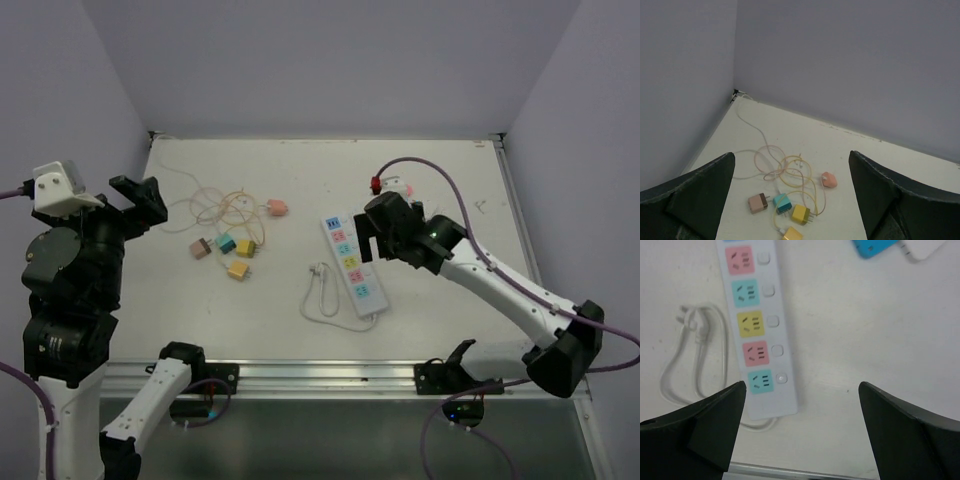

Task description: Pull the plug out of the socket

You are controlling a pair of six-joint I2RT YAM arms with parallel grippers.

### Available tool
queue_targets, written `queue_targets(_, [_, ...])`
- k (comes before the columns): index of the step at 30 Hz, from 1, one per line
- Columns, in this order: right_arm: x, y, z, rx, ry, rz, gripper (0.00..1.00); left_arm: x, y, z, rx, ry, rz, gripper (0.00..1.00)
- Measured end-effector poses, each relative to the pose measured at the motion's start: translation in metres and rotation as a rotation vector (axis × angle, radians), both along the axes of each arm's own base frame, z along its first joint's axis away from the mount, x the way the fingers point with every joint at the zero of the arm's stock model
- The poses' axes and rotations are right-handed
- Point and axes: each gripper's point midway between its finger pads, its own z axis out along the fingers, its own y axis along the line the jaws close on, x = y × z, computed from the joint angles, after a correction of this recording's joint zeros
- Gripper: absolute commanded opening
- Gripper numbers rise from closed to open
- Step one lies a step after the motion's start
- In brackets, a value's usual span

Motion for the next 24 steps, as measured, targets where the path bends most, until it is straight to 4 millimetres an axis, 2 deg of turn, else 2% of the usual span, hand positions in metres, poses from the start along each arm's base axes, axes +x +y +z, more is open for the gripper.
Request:
queue_targets(3, [0.017, -0.028, 0.063, 0.048, -0.170, -0.113, 0.99, -0.007, 0.004, 0.009, -0.003, -0.018, 0.014, 0.99])
queue_targets(6, [0.018, -0.064, 0.124, 0.083, -0.323, -0.224, 0.99, -0.016, 0.007, 0.023, -0.010, -0.054, 0.025, 1.00])
queue_targets(10, [-0.006, -0.111, 0.199, 0.150, -0.524, -0.328, 0.99, -0.034, 0.015, 0.048, -0.023, -0.121, 0.050, 0.99])
queue_targets(13, [-0.035, -0.147, 0.239, 0.213, -0.658, -0.368, 0.99, -0.050, 0.024, 0.066, -0.032, -0.173, 0.086, 0.99])
queue_targets(19, [-0.094, -0.208, 0.278, 0.303, -0.855, -0.392, 0.99, -0.076, 0.039, 0.089, -0.052, -0.245, 0.142, 1.00])
queue_targets(22, [-0.110, -0.227, 0.286, 0.309, -0.915, -0.402, 0.99, -0.086, 0.046, 0.092, -0.065, -0.263, 0.173, 1.00])
queue_targets(24, [-0.114, -0.232, 0.287, 0.296, -0.929, -0.402, 0.99, -0.091, 0.051, 0.091, -0.072, -0.270, 0.195, 1.00])
